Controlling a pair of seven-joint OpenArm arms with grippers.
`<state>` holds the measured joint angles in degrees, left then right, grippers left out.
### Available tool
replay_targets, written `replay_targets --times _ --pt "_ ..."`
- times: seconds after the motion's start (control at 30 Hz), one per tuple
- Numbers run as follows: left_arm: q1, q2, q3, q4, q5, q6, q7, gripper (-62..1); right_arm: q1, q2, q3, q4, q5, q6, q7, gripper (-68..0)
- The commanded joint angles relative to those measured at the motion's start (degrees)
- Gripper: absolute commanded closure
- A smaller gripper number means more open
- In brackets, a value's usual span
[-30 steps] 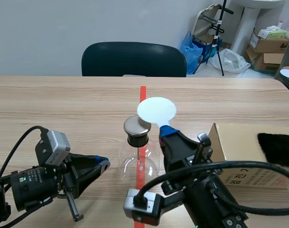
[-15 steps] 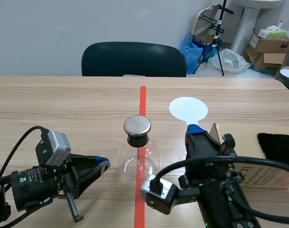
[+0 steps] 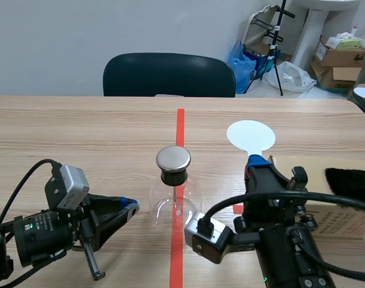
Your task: Do the electroscope experiment
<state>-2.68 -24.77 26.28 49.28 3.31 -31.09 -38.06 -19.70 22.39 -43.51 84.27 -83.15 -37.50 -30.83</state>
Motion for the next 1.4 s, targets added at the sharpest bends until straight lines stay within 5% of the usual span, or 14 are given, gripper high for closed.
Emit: replay_targets --times 0.0,0.5,1.0,1.37 --pt "-0.2 0.1 -0.5 1.2 -0.4 0.1 -1.1 -3.2 0.6 0.3 0.5 1.3 -0.5 -0.6 -0.6 -1.0" --pt "-0.2 0.1 -0.5 1.2 -0.4 0.1 -1.1 -3.2 0.6 0.3 0.5 1.3 -0.5 -0.6 1.6 -1.0" --pt "-0.2 0.1 -0.5 1.2 -0.4 0.1 -1.1 -3.2 0.6 0.3 0.5 2.8 -0.5 -0.5 19.7 -1.0" --pt "-0.2 0.1 -0.5 1.2 -0.4 0.1 -1.1 -3.2 0.6 0.3 0.5 2.8 -0.5 -0.2 28.6 -1.0"
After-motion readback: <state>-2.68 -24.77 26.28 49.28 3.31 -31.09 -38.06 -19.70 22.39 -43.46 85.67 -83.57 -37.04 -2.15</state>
